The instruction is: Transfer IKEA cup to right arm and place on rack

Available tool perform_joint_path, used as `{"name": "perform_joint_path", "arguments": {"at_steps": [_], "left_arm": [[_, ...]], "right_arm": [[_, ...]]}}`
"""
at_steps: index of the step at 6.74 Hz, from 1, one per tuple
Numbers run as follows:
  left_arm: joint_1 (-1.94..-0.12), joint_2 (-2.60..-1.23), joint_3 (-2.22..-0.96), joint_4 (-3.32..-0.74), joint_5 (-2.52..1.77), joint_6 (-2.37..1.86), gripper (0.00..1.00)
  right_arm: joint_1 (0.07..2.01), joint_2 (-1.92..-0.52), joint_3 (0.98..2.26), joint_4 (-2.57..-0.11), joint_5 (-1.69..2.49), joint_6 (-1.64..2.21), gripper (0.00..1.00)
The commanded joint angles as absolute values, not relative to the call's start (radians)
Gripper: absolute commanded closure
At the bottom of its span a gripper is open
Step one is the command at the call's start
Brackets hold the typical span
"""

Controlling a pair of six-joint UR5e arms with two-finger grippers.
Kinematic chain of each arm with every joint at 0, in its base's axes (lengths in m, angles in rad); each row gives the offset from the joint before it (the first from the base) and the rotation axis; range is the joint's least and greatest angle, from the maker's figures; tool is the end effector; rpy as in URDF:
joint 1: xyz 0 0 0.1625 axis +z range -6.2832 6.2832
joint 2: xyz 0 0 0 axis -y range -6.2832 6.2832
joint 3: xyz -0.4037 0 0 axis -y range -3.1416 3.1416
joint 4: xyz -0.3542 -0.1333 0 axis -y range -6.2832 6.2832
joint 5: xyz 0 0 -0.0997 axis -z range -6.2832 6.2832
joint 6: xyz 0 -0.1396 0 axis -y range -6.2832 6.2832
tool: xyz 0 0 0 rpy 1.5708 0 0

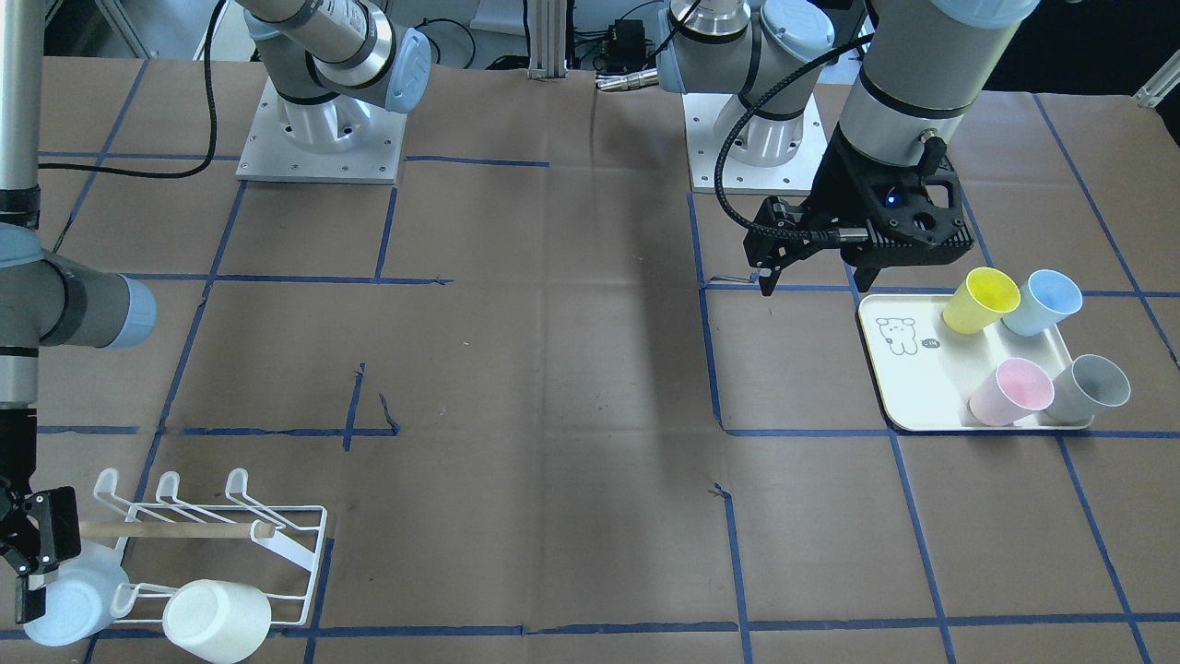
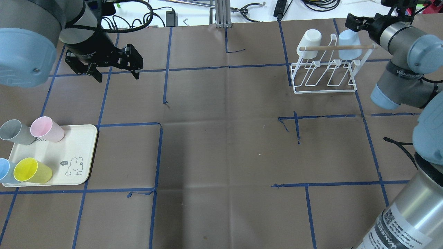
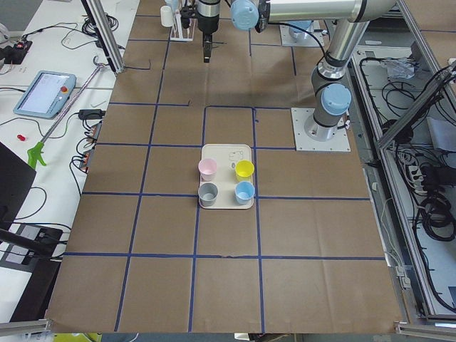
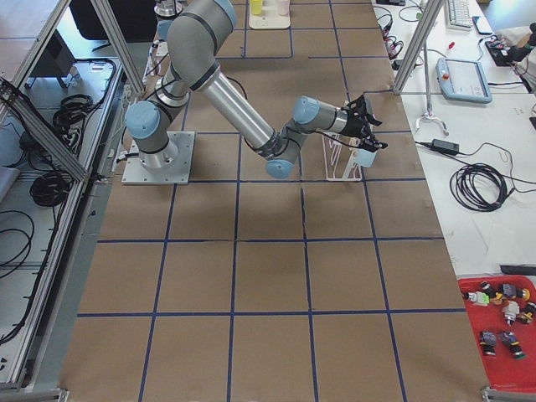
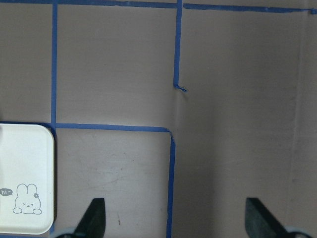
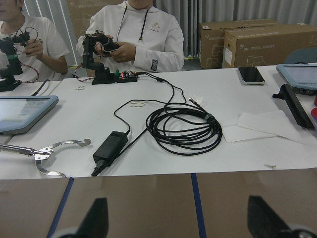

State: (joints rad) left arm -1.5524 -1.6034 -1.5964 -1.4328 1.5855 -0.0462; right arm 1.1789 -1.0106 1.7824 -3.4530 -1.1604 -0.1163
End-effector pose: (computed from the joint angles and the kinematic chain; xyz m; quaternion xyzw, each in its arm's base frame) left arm -0.1224 -0.4796 0.4142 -0.0326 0.9986 -0.0400 0.0068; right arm -0.0649 -0.6519 0.2899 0.0079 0.8388 -0.5430 0.0379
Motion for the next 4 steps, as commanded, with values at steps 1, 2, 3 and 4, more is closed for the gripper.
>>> {"name": "perform_joint_path", "arguments": {"at_steps": [1,2,3,4], "left_arm": [[-1.552,-1.606,-1.574,-1.506,1.585,-0.083,0.00],[-1.552,-1.608,-1.574,-1.506,1.585,-0.083,0.00],[-1.554,-1.608,-1.574,-1.506,1.583,-0.083,0.00],[-1.554,-1.606,-1.574,-1.506,1.580,-0.083,0.00]], "right_arm": [[1.186,-1.130,1.781,-3.298,-1.161,-0.117,0.00],[1.199,-1.190,1.779,-3.178,-1.163,-0.115,0.00],[1.204,-1.265,1.766,-3.024,-1.161,-0.115,0.00],[1.227,-1.325,1.738,-2.815,-1.166,-0.117,0.00]]}}
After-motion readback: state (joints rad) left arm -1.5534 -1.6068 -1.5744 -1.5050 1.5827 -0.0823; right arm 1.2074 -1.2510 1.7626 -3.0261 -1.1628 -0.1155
